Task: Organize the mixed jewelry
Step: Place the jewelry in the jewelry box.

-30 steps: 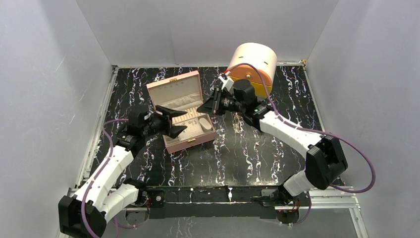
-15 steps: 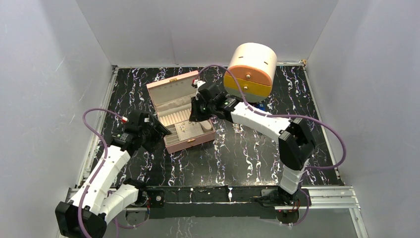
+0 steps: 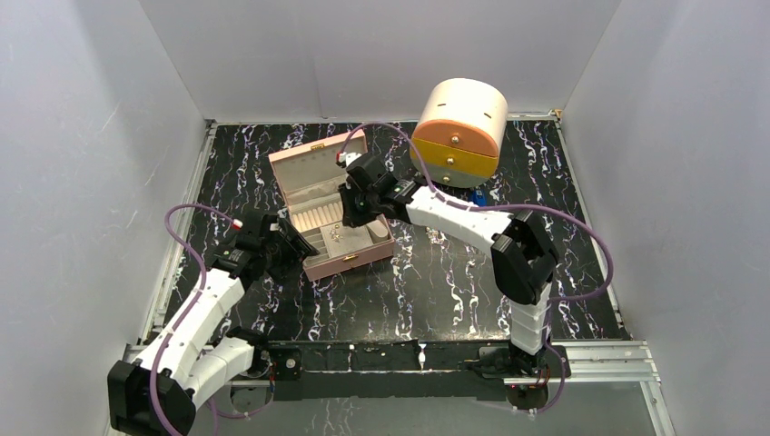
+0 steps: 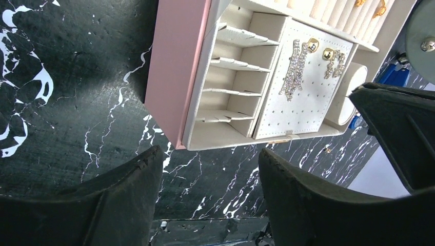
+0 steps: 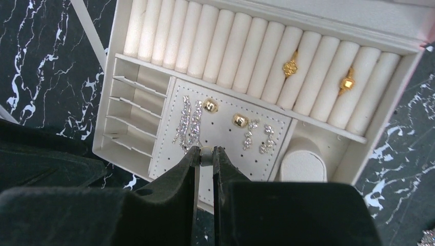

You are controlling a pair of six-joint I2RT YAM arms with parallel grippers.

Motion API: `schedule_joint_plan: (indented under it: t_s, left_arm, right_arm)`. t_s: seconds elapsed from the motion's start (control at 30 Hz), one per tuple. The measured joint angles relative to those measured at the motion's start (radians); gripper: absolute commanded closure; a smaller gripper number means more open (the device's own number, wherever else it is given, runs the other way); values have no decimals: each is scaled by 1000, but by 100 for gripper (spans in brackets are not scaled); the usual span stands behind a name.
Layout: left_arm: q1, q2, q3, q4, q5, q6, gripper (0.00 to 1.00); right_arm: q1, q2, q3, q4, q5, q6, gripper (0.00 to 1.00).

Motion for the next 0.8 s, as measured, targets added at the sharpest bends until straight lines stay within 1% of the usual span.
schedule_joint_plan:
  t_s: [0.27, 0.57, 0.8]
  left_arm:
    - [0, 45, -10, 6, -11, 24, 38]
    - [0, 58, -11, 6, -38, 47, 38]
    - [0, 63, -11, 5, -52, 60, 38]
  right_arm:
    - [15, 63, 23, -15, 27, -6, 90]
    - [18, 74, 46, -31, 80, -8, 90]
    - [18, 84, 52, -42, 93, -9, 91]
